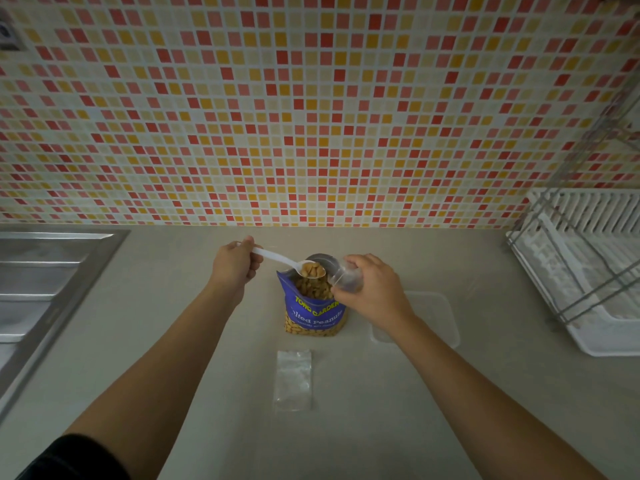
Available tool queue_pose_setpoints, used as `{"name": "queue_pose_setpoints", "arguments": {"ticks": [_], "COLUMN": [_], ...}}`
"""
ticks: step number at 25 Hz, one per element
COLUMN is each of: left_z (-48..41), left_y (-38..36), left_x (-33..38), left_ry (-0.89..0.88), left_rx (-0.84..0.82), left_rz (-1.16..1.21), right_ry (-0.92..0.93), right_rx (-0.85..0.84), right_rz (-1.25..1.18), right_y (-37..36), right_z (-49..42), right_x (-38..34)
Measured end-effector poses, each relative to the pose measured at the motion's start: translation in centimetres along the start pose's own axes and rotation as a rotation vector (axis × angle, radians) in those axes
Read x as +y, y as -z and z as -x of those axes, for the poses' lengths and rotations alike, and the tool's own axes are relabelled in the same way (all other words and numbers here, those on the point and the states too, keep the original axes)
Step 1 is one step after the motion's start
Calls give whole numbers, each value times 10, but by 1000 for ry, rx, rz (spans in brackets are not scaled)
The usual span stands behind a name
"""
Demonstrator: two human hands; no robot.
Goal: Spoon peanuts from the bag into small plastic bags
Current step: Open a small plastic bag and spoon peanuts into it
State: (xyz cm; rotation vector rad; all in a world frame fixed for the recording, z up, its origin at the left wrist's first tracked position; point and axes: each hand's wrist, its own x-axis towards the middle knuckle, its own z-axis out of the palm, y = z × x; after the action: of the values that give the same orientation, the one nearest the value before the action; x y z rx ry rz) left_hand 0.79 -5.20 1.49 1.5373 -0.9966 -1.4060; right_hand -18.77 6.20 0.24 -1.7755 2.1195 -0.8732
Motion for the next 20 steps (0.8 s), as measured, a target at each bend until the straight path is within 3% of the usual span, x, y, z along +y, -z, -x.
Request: {"name": "queue_pose_setpoints", "arguments": {"ticks": [4, 7, 9, 12, 14, 16, 20], "left_z": [1, 12, 31, 68, 79, 77, 51], "left_y": [-3, -13, -19, -18, -15, -11, 4], "left_x": [28, 45, 56, 70, 77, 83, 79], "left_ry": [-52, -184, -426, -1000, -1224, -1159, -694], "left_rx": [-17, -35, -70, -225, -277, -208, 1], "left_rz": [-38, -204, -360, -681, -792, -713, -279], "right_ry": [-24, -77, -98, -118, -110, -126, -207], "right_rx": [19, 42, 85, 133, 145, 159, 149], "right_rz": [-76, -226, -298, -402, -446, -488, -530], "right_y": [-7, -11, -14, -16, -15, -13, -3], "right_z": [-1, -2, -2, -3, -3, -2, 2], "right_x": [-9, -18, -24, -31, -35, -37, -30]}}
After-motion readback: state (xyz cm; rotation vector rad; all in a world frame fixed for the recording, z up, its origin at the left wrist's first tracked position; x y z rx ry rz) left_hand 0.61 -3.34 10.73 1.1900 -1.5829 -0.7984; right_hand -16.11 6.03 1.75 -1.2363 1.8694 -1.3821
